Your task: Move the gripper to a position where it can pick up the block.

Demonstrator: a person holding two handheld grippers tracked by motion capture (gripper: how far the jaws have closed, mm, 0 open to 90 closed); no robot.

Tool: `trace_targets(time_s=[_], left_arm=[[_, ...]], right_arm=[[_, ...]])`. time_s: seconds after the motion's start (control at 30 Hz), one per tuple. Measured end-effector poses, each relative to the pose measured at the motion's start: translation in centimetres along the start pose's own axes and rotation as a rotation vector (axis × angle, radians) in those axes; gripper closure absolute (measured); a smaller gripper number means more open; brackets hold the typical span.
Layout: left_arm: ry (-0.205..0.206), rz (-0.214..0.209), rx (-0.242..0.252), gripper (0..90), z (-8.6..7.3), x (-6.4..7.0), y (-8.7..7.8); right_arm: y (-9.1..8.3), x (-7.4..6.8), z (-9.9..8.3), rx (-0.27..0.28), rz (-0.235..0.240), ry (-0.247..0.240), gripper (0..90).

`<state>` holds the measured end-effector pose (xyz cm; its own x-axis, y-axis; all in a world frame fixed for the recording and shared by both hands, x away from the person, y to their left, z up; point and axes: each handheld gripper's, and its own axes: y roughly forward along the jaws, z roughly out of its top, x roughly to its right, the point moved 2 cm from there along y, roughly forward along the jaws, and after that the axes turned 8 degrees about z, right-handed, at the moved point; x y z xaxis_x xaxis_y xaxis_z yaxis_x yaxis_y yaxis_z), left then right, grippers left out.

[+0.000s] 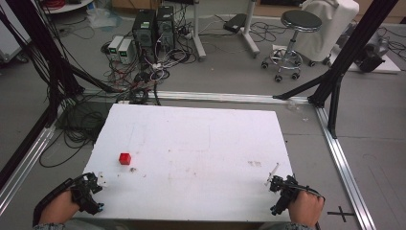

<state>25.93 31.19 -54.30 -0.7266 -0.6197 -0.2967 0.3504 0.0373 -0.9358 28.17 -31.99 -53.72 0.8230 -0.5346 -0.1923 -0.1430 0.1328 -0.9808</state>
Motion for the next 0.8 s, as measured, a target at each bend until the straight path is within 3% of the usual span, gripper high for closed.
trace_targets(time_s=[0.27,0.53,0.8], left_arm=[[0.041,-0.011,-0.009,20.0,0.2,-0.2,0.0],[0.109,0.006,-0.036,20.2,0.1,-1.7,-0.3],[0.18,-0.003,-0.02,20.4,0.9,-3.7,-0.7]], right_arm=[[0.1,-0.1,0.2,-0.001,0.007,-0.006,5.7],[0.0,-0.2,0.2,0.008,0.004,-0.007,5.7],[-0.1,-0.1,0.3,0.012,0.006,-0.014,5.7]])
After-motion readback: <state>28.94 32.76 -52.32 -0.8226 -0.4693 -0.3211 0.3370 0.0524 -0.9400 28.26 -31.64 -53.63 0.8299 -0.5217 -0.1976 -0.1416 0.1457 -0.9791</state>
